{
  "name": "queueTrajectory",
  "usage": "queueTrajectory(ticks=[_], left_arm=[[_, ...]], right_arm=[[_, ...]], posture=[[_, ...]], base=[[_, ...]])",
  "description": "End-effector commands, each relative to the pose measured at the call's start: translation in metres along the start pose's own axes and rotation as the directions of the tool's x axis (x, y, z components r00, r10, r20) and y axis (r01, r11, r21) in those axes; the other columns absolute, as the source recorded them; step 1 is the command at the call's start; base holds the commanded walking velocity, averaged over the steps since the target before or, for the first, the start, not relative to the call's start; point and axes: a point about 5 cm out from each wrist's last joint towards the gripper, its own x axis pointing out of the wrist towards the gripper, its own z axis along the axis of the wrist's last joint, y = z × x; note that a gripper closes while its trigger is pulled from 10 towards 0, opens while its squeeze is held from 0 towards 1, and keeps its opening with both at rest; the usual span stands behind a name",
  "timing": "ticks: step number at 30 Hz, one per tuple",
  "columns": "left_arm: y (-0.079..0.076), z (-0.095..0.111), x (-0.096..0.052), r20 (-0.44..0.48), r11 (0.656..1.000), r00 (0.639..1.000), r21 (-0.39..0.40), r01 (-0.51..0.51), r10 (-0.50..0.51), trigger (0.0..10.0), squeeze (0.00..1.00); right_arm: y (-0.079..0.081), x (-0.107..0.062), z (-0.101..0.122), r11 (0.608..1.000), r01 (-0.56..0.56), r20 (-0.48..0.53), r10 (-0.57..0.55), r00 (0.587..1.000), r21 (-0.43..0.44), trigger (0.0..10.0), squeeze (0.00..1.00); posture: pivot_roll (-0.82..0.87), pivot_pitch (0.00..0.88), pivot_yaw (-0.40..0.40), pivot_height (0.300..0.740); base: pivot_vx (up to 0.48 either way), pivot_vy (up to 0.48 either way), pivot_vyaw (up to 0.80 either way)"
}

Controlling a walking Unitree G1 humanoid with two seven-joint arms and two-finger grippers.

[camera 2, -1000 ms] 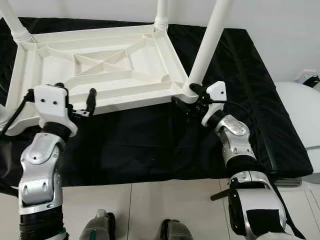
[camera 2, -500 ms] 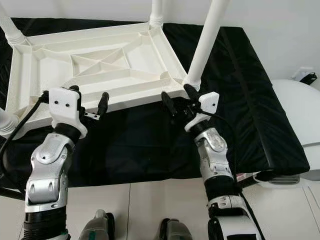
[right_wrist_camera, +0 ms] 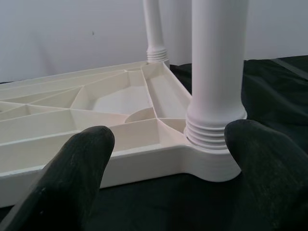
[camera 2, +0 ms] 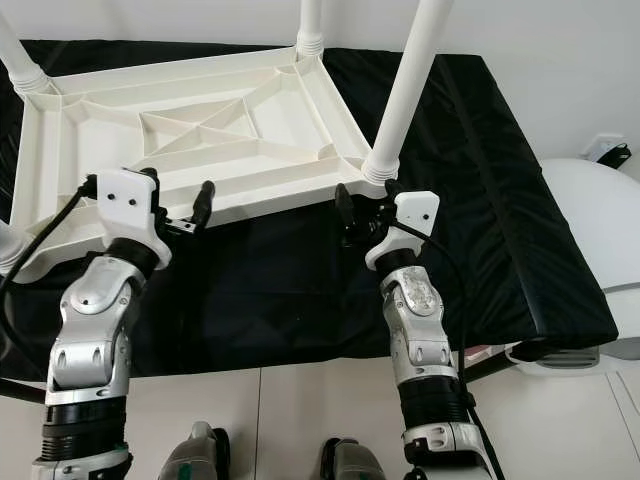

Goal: Building children table

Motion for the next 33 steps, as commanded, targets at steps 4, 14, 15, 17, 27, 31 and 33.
queueTrajectory(ticks=[4, 14, 15, 17, 27, 31, 33], left_arm=[[0.002, -0.01, -0.004, -0.011, 0.998, 0.998, -0.022, -0.059, 0.059, 10.0, 0.0], [-0.006, -0.018, -0.009, -0.026, 0.997, 0.998, -0.055, -0.05, 0.048, 10.0, 0.0], [-0.007, -0.021, -0.011, -0.033, 0.999, 0.999, -0.036, -0.036, 0.034, 10.0, 0.0], [-0.008, -0.024, -0.012, -0.041, 1.0, 0.999, -0.022, -0.02, 0.02, 10.0, 0.0], [-0.01, -0.031, -0.02, -0.06, 0.999, 0.998, -0.01, 0.032, -0.033, 10.0, 0.0], [-0.011, -0.033, -0.024, -0.066, 0.999, 0.997, -0.006, 0.043, -0.044, 10.0, 0.0], [-0.012, -0.038, -0.027, -0.086, 0.997, 0.994, 0.031, 0.068, -0.065, 10.0, 0.0]], right_arm=[[0.015, -0.014, -0.009, 1.0, 0.005, -0.045, -0.005, 0.999, 0.012, 10.0, 0.0], [0.028, -0.03, -0.01, 1.0, -0.019, -0.051, 0.018, 0.999, -0.017, 10.0, 0.0], [0.029, -0.031, -0.01, 1.0, -0.02, -0.052, 0.02, 0.998, -0.01, 10.0, 0.0], [0.03, -0.033, -0.011, 1.0, -0.022, -0.053, 0.021, 0.998, -0.022, 10.0, 0.0], [0.032, -0.042, -0.008, 0.997, -0.019, -0.042, 0.016, 0.999, -0.069, 10.0, 0.0], [0.031, -0.043, -0.007, 0.997, -0.011, -0.043, 0.008, 0.999, -0.072, 10.0, 0.0], [0.031, -0.045, -0.008, 0.997, -0.006, -0.043, 0.003, 0.999, -0.077, 10.0, 0.0]], posture=[[0.08, 0.132, -0.037, 0.74], [0.07, 0.124, -0.034, 0.74], [0.08, 0.123, -0.029, 0.74], [0.08, 0.122, -0.03, 0.74], [0.07, 0.113, -0.03, 0.74], [0.07, 0.107, -0.025, 0.74], [0.07, 0.102, -0.015, 0.74]], base=[[0.0, 0.0, 0.0], [0.0, 0.0, 0.0], [0.0, 0.0, 0.0], [0.0, 0.0, 0.0], [0.0, 0.0, 0.0], [0.0, 0.0, 0.0], [0.0, 0.0, 0.0]])
